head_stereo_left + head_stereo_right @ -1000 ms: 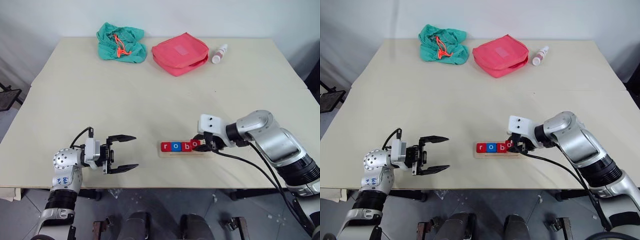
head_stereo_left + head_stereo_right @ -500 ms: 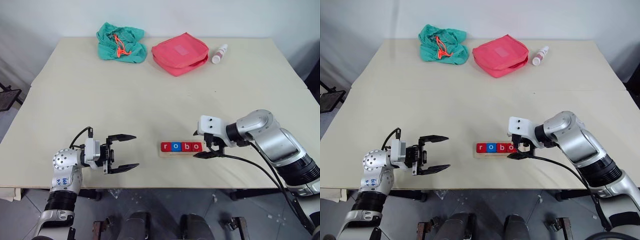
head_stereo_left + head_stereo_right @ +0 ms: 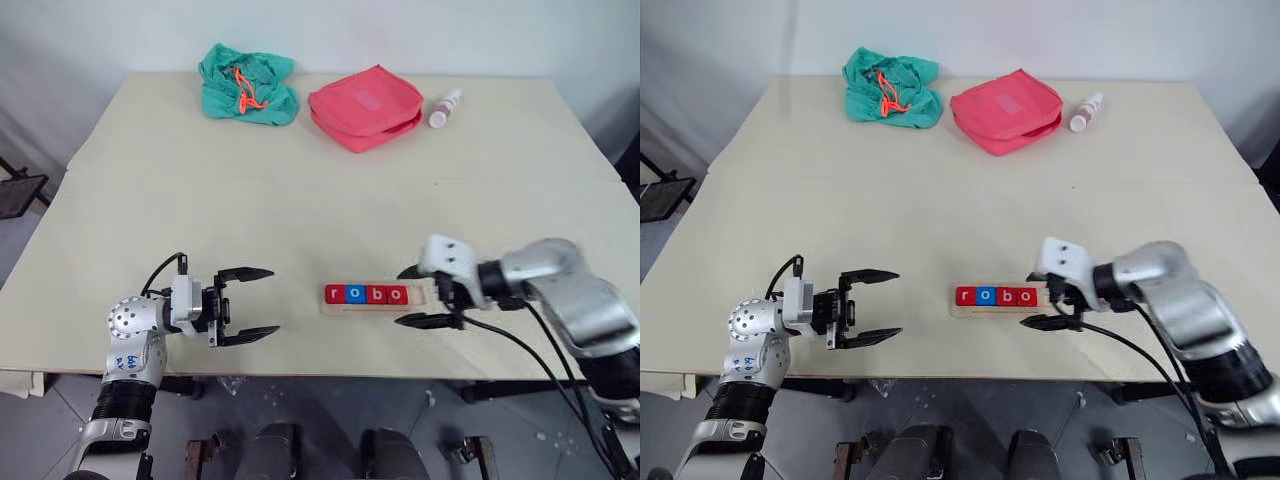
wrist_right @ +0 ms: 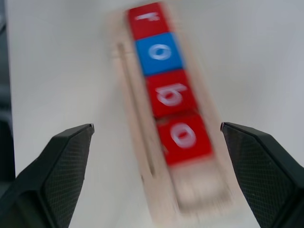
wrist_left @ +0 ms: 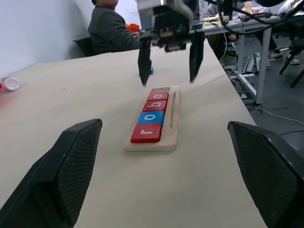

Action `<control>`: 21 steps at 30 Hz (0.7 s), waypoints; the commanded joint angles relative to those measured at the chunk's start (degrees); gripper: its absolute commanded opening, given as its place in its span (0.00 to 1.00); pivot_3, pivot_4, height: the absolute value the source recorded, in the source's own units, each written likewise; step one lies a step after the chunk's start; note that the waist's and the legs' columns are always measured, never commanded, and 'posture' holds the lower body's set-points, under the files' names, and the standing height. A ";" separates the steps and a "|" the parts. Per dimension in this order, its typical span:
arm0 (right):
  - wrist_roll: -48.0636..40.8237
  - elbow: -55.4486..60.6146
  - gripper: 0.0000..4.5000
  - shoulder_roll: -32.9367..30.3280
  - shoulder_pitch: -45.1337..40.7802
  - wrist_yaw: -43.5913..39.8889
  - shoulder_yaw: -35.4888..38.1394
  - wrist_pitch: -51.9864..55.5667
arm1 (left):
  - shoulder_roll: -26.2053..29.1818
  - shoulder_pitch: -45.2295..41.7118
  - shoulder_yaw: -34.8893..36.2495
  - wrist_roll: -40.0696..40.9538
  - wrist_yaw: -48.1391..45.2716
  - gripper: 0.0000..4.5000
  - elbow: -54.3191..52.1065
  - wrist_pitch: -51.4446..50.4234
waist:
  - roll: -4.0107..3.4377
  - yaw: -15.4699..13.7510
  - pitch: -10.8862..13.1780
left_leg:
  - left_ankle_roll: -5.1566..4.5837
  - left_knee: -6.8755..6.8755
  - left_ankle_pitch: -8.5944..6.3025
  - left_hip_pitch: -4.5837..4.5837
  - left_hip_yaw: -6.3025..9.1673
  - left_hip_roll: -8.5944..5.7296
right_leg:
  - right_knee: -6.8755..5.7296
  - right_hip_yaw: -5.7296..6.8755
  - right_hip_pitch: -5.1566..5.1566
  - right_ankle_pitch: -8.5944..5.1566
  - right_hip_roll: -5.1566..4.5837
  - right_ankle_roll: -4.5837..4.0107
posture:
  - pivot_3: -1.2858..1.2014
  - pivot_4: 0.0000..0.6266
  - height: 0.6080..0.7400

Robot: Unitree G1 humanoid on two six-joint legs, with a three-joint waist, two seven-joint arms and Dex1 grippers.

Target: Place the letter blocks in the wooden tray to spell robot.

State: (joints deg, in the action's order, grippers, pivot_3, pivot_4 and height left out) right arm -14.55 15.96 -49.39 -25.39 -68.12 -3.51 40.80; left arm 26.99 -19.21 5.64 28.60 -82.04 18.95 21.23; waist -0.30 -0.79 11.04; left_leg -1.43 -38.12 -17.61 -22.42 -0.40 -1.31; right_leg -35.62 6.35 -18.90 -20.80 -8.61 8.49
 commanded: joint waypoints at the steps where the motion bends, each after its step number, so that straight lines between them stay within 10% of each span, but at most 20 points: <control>1: -3.15 3.64 0.99 0.78 5.96 6.75 12.31 2.25 | -0.16 -0.37 0.29 0.51 0.12 1.00 -0.36 0.13 | 0.00 -0.19 0.00 | 0.00 0.00 0.00 0.00 -0.02 0.01 | 0.00 0.00 0.00 0.00 0.00 0.00 | 0.52 0.24 1.00; 10: -3.05 7.05 0.99 4.30 22.03 22.27 30.52 6.81 | -1.76 -3.82 -0.80 -0.05 -0.76 1.00 3.07 0.02 | 0.00 -0.71 0.00 | 0.01 0.00 0.00 0.04 -0.08 0.03 | 0.02 -0.02 0.06 0.00 0.02 0.00 | 0.52 0.24 1.00; 21: -4.48 5.48 0.99 11.82 22.99 34.46 32.56 8.31 | -2.55 -6.39 -1.49 -0.11 -1.75 1.00 5.07 -0.08 | -0.01 -0.51 0.00 | 0.01 0.06 0.01 0.09 -0.13 0.02 | 0.01 -0.09 0.05 0.00 0.03 0.00 | 0.52 0.24 1.00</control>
State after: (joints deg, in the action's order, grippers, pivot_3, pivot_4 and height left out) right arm -18.38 20.80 -37.41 -1.73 -34.81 27.73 49.18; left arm 24.49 -25.20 3.87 28.27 -83.56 24.24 21.17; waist -0.31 -1.31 11.04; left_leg -1.42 -38.06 -17.61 -22.33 -0.52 -1.29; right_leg -35.61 6.27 -18.85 -20.80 -8.58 8.49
